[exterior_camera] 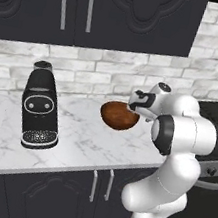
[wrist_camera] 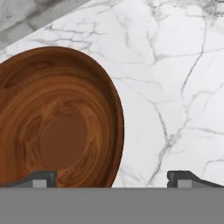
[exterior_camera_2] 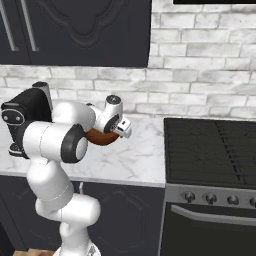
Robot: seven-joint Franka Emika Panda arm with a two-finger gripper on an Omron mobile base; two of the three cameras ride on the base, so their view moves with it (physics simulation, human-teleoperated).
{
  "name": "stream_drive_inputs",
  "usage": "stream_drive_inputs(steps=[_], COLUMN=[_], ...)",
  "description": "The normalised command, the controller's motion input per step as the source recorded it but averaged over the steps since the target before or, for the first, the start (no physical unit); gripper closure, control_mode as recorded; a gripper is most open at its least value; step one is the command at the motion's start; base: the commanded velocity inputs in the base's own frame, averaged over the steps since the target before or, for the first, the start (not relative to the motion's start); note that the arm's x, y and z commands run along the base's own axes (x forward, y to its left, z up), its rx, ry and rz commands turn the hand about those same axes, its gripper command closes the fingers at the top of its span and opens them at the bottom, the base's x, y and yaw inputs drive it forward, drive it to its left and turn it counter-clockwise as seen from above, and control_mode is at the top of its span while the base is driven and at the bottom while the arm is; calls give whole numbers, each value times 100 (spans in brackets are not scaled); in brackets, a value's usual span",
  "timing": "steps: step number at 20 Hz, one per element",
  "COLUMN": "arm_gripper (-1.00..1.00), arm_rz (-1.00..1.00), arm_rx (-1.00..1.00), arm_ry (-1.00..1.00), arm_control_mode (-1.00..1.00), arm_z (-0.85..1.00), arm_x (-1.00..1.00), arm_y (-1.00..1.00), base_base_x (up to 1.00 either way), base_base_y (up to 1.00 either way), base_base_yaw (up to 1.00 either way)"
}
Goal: Pick the cup and bowl from the counter and place them on the counter next to the sink.
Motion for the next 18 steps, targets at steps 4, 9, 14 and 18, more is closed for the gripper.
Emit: stream_drive_inputs(steps=[4,9,14,18], arm_gripper=[-100,-100,-100,-100], arm_rz=[0,0,0,0], arm_rx=[0,0,0,0], arm_ry=[1,0,2,2], arm_control_mode=[-100,-100,-100,-100], arm_z=[-20,-17,-8,-14], arm_x=[1,14,22,22], arm_y=[-8,0,2,2], base_base_x=[0,0,0,0], base_base_y=[0,0,0,0], base_base_yaw=[0,0,0,0])
